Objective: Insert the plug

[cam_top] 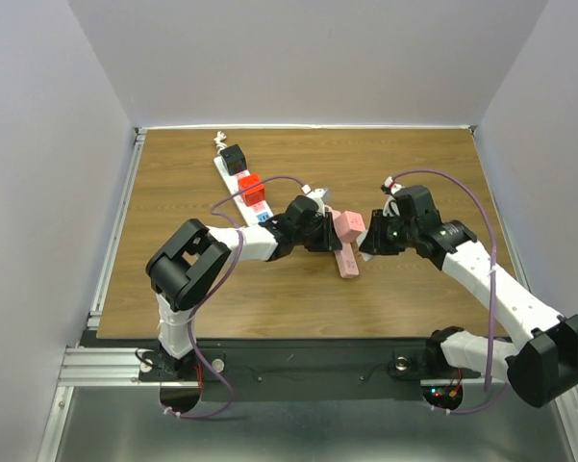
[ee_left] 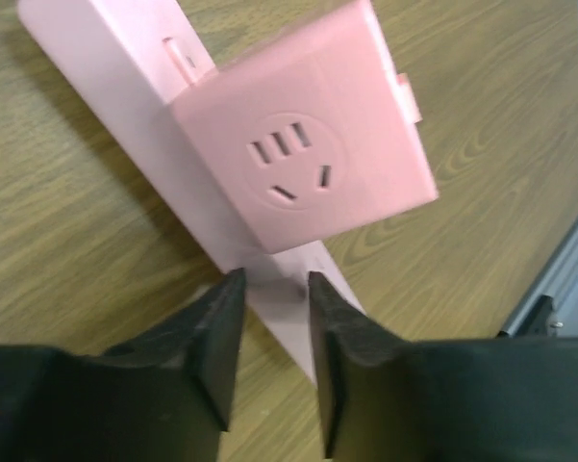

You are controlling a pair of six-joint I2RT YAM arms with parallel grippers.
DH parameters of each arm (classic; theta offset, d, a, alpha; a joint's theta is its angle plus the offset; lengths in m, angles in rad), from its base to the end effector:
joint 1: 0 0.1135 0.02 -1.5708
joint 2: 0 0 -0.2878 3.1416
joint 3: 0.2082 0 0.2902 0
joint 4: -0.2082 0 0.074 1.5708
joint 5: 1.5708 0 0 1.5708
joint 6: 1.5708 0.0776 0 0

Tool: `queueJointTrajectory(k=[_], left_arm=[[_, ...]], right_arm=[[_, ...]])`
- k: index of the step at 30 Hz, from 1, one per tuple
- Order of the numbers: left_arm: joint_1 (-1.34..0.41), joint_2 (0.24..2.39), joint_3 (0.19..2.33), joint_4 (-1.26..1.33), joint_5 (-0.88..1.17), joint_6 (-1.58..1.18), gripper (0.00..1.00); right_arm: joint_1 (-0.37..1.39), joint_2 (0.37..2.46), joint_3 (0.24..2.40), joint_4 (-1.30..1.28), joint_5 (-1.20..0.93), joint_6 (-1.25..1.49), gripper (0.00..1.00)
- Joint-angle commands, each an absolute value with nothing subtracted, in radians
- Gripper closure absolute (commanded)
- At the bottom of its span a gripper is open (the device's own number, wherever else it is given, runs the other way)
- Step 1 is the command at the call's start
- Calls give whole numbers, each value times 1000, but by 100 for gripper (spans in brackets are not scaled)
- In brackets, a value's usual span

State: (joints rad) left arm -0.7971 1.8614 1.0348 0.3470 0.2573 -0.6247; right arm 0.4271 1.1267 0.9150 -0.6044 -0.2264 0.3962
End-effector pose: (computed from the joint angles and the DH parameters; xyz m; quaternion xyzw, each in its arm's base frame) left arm 0.3151 -0.3508 0.1522 0.1393 0.8389 -0.4189 0.3184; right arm 0.2559 0.1356 0.2634 -0.0559 0.9229 0.2427 0.2935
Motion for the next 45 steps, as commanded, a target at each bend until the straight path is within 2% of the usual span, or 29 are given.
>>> queueJointTrajectory(k=[1,5,11,31,45], left_arm=[[-810,1873,1085,293,212,-594,65],[-815,1894,1080,287,215,-598,77],[-819,1928,1085,285,222,-601,82],[-822,1936,1081,305,253,-606,85],[-822,1945,1089,307,267,-607,87]], right_arm=[[433,1132,899,-569,-203,380,100],[433,1138,873,-555,-180,377,100],[448,1157,844,-523,-132,377,100],[664,1324,884,-468,187,368,100],[704,1305,859,-390,334,376,100]])
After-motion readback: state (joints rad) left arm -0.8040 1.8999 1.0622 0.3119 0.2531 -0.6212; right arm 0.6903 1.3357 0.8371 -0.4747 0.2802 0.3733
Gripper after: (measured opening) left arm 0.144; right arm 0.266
